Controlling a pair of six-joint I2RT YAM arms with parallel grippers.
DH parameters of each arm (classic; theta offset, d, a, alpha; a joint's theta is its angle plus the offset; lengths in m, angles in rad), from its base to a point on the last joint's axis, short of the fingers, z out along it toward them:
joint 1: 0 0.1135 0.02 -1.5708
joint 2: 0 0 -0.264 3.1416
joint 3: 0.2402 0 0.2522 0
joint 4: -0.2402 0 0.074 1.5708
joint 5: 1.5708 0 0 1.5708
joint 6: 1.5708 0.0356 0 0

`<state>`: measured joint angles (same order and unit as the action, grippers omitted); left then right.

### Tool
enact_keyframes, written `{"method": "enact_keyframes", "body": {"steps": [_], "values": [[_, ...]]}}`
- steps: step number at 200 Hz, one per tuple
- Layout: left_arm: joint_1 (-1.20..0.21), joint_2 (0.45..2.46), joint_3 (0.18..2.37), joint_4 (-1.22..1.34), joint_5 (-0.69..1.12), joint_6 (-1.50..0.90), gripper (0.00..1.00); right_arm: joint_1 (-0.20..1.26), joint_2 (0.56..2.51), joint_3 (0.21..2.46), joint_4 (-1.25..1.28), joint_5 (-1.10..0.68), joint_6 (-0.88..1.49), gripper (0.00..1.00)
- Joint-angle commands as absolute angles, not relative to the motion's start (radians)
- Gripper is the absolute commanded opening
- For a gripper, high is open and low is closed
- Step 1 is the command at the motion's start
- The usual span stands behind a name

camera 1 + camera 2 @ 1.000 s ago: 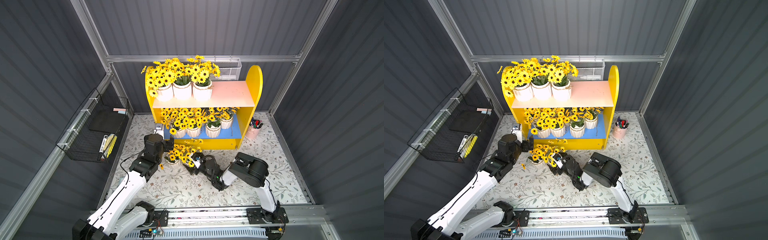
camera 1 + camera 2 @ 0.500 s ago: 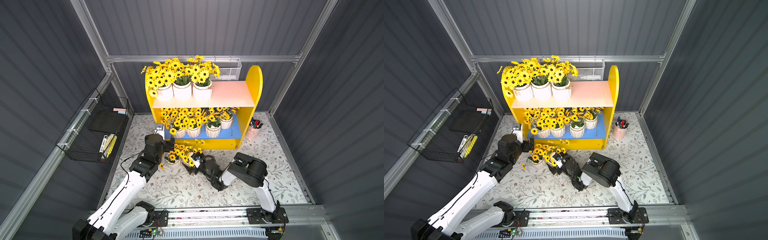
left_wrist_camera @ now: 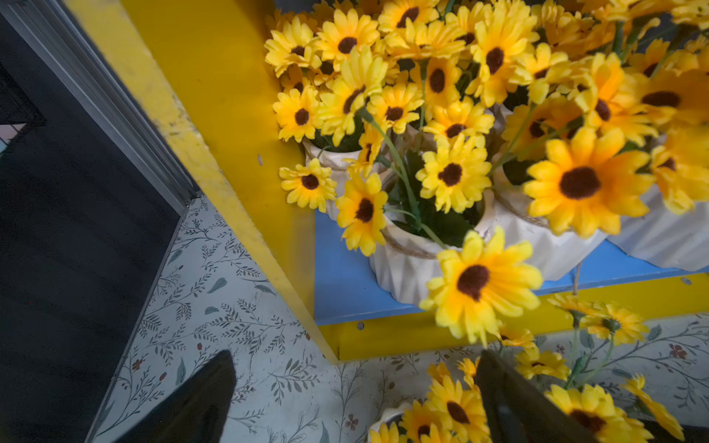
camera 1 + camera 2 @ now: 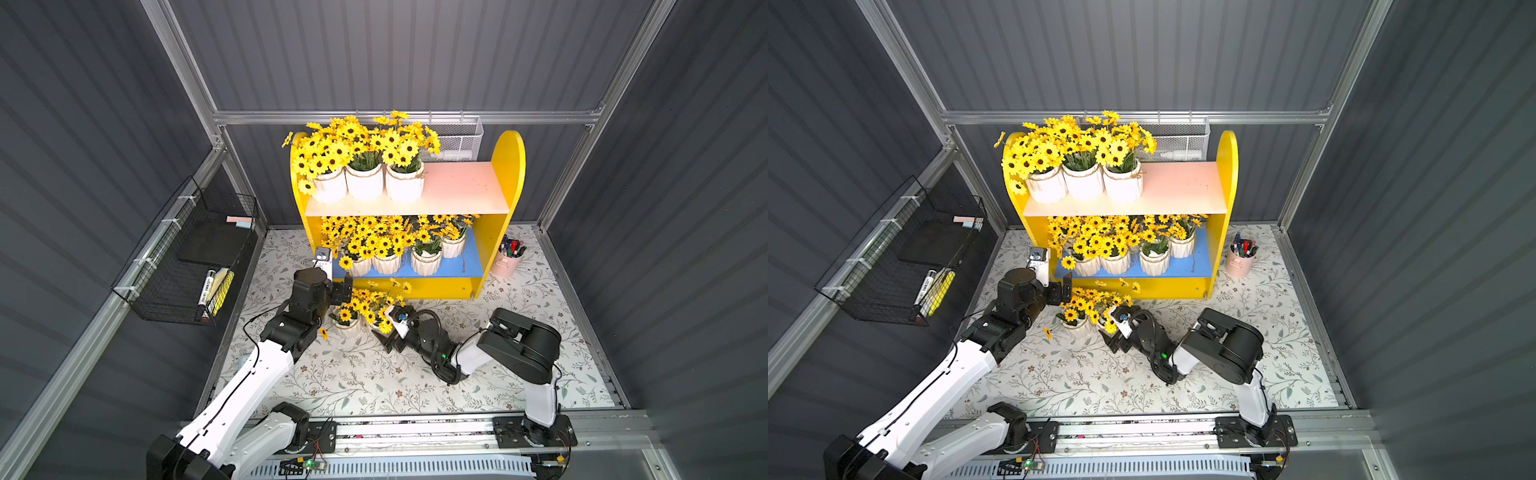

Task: Take the sunflower pots off the shelves
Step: Place the sunflower pot at the center of the board.

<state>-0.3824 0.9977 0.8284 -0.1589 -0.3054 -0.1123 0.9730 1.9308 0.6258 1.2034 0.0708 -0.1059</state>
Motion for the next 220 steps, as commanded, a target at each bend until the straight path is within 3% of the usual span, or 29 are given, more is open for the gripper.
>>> {"method": "enact_keyframes", "body": {"steps": [1,103,147,220], "values": [[-0.379,1.002,0.856,-0.172,-0.269,-0.123,1.0,0.968,1.874,0.616,1.092,0.048,-0.117,0.99],[-0.379,1.011,0.861,-0.179,-0.231,-0.14,0.99,0.954,1.766,0.518,0.883,0.092,-0.101,0.99],[-0.379,1.005,0.86,-0.176,-0.243,-0.133,0.99,0.869,1.834,0.59,0.894,0.071,-0.076,0.9],[-0.379,0.994,0.858,-0.172,-0.246,-0.126,0.99,0.876,1.879,0.627,0.946,0.022,-0.09,0.84]]}}
